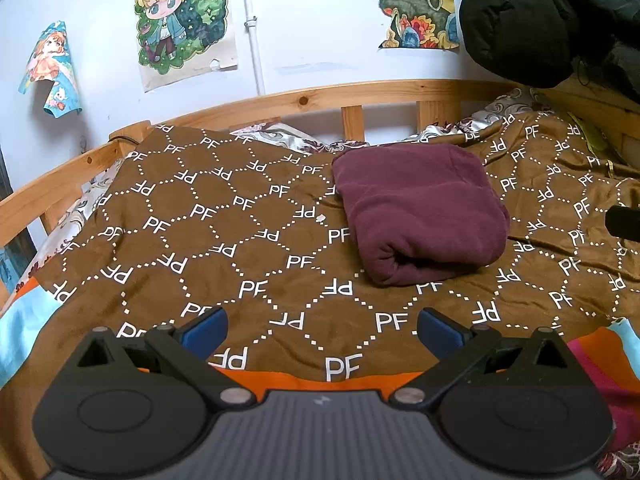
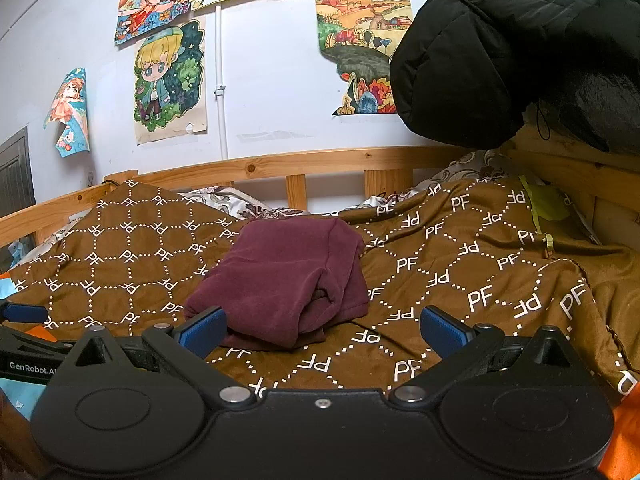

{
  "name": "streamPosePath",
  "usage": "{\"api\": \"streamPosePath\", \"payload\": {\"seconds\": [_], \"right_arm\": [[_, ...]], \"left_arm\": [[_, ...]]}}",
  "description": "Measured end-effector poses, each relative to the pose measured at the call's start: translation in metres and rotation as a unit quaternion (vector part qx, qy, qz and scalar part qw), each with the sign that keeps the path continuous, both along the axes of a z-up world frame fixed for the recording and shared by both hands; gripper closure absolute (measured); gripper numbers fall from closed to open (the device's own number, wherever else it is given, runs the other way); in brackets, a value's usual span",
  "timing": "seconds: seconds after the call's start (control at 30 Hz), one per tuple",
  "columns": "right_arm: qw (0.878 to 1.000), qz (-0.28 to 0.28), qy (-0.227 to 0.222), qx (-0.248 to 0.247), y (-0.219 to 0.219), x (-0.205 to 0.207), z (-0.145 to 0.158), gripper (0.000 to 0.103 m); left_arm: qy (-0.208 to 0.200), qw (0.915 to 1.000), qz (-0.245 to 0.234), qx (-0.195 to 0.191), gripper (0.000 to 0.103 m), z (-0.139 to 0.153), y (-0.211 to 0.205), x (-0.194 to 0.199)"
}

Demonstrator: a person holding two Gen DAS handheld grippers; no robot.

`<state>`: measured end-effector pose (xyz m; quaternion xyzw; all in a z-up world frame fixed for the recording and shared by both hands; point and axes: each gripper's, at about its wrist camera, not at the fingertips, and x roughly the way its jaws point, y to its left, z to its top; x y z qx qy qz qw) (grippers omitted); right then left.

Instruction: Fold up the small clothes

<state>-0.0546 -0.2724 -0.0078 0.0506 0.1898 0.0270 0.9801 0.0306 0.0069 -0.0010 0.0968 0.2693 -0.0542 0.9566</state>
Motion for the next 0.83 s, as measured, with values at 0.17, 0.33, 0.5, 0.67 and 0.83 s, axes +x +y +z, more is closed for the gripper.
{"api": "streamPosePath", "payload": {"seconds": [0.17,0.33,0.5,0.67,0.83], "right_arm": [[1.0,0.0,0.0,0.0,0.0004,0.0,0.0,0.0],[1.0,0.0,0.0,0.0,-0.0001,-0.0002,0.0001,0.0],[1.0,0.0,0.0,0.0,0.0005,-0.0001,0.0,0.0],[1.0,0.0,0.001,0.0,0.0003,-0.0003,0.0001,0.001],[1.0,-0.002,0.003,0.0,0.0003,-0.0005,-0.0007,0.0]], "left_arm": [[-0.003,1.0,-0.003,0.002,0.0,0.0006,0.0004,-0.0004],[-0.003,1.0,-0.005,0.003,0.0,0.0007,0.0003,-0.0006],[-0.003,1.0,-0.005,0.003,0.001,0.0009,-0.0005,-0.0009],[0.003,1.0,-0.006,0.001,0.0,0.0003,0.0005,0.0001],[0.006,1.0,-0.006,0.001,0.0,0.0001,0.0018,0.0013]]}}
